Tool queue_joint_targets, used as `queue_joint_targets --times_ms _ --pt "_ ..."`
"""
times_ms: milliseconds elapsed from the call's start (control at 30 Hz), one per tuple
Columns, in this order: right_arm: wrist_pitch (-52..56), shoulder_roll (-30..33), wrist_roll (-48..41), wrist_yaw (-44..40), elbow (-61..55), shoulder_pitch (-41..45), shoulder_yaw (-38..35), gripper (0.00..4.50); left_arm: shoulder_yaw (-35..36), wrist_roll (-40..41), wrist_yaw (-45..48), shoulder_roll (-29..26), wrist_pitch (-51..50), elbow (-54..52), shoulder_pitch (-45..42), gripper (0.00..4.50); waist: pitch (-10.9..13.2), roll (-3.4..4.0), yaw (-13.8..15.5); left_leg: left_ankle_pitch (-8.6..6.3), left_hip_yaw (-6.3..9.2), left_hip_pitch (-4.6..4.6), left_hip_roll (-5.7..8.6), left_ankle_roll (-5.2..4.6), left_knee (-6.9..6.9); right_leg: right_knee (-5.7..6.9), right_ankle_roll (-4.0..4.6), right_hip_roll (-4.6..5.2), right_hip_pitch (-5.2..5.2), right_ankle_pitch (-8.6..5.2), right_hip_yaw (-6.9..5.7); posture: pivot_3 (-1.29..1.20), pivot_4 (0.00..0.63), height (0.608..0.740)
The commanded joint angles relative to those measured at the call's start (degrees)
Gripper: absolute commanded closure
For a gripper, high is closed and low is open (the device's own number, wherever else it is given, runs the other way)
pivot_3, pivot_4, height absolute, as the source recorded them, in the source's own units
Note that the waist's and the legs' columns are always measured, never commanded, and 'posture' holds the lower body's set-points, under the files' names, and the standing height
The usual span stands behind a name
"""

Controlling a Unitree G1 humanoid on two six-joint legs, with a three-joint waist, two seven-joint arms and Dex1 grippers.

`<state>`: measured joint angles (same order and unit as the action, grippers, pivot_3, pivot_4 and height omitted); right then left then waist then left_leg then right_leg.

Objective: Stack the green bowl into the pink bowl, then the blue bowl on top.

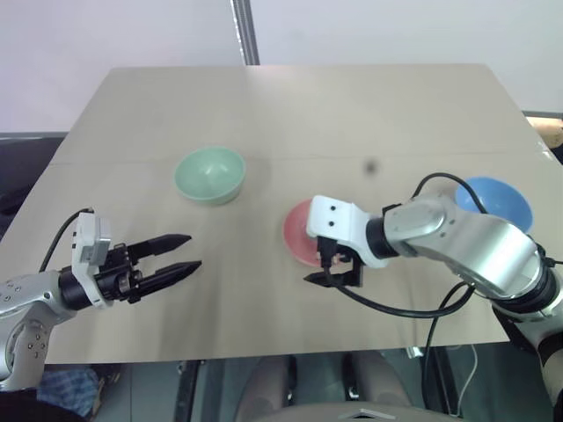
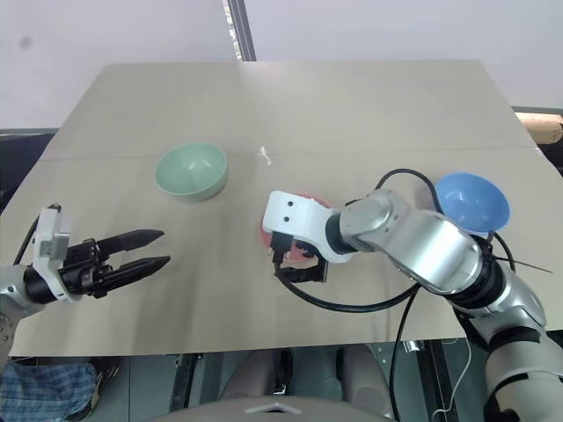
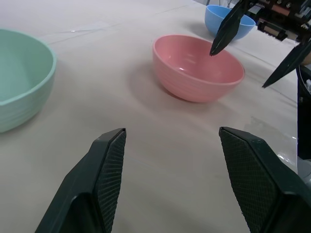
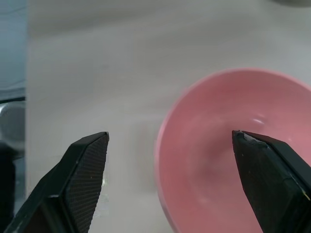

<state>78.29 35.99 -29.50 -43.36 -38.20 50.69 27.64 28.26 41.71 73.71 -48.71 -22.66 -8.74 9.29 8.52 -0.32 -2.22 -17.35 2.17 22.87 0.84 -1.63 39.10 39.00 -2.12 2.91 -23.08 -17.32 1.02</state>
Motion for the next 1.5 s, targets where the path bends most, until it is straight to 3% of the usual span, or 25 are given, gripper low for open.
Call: queue_joint_targets --times_ms 33,233,400,600,700,1067,1500 --pt "-3.42 2.96 -1.97 -3.01 -2.1 0.78 -5.01 0.06 1.15 0.18 0.12 0.18 1.17 -0.97 0.06 1.28 0.0 -0.01 -0.01 0.0 0.0 0.0 0.0 0.0 0.0 -0.01 0.0 0.0 0.01 0.0 0.0 0.0 0.15 0.74" --pt "-16.13 10.69 -0.63 -7.34 0.57 -5.84 -12.93 0.06 1.01 0.08 -0.36 0.92 1.99 -0.79 -0.2 1.28 -0.01 -0.02 0.01 -0.01 -0.01 0.01 -0.01 -0.01 0.0 -0.02 0.0 0.0 0.05 0.0 0.01 0.0 0.15 0.74" --pt "-28.69 11.38 0.48 -8.46 4.98 -14.45 -21.07 0.06 0.88 -0.02 -0.81 1.52 2.57 -0.85 -0.43 1.28 -0.04 -0.06 0.04 0.0 -0.04 0.0 -0.02 -0.01 0.01 0.03 -0.01 -0.01 0.05 0.01 0.03 0.0 0.15 0.74" --pt "-39.24 9.19 -6.38 -12.39 10.03 -24.97 -38.03 0.06 1.62 -0.3 -1.6 1.61 3.36 -0.91 -0.19 1.28 -0.04 -0.09 0.38 -0.01 -0.04 0.01 -0.02 -0.02 0.02 -0.01 -0.01 0.0 0.1 0.01 0.04 0.0 0.15 0.74" --pt "-38.95 11.01 -10.09 -16.28 12.25 -27.87 -42.14 0.06 2.61 -1.06 -2.81 1.88 4.41 -0.66 -0.01 1.28 -0.03 -0.08 0.37 -0.01 -0.04 -0.03 -0.02 -0.02 0.04 0.02 -0.02 -0.01 0.12 0.01 0.04 0.0 0.15 0.74" --pt "-39.55 17.07 -14.2 -23.32 16.39 -34.1 -46.51 0.06 2.81 -9.59 -11.73 1.17 10.26 5.89 -3.68 1.28 -0.03 -0.07 0.61 -0.02 -0.03 -0.12 -0.05 -0.04 0.06 0.0 -0.02 -0.02 0.26 0.01 0.02 0.0 0.15 0.74" --pt "-39.93 16.9 -13.67 -20.99 15.68 -35.36 -45.64 0.06 0.77 -17.73 -15.13 -2.44 16.49 12.2 -12.12 1.28 -0.03 -0.08 1.59 -0.02 -0.02 -0.11 -0.05 -0.03 0.07 -0.01 -0.02 -0.01 0.26 0.01 0.01 0.0 0.15 0.74"
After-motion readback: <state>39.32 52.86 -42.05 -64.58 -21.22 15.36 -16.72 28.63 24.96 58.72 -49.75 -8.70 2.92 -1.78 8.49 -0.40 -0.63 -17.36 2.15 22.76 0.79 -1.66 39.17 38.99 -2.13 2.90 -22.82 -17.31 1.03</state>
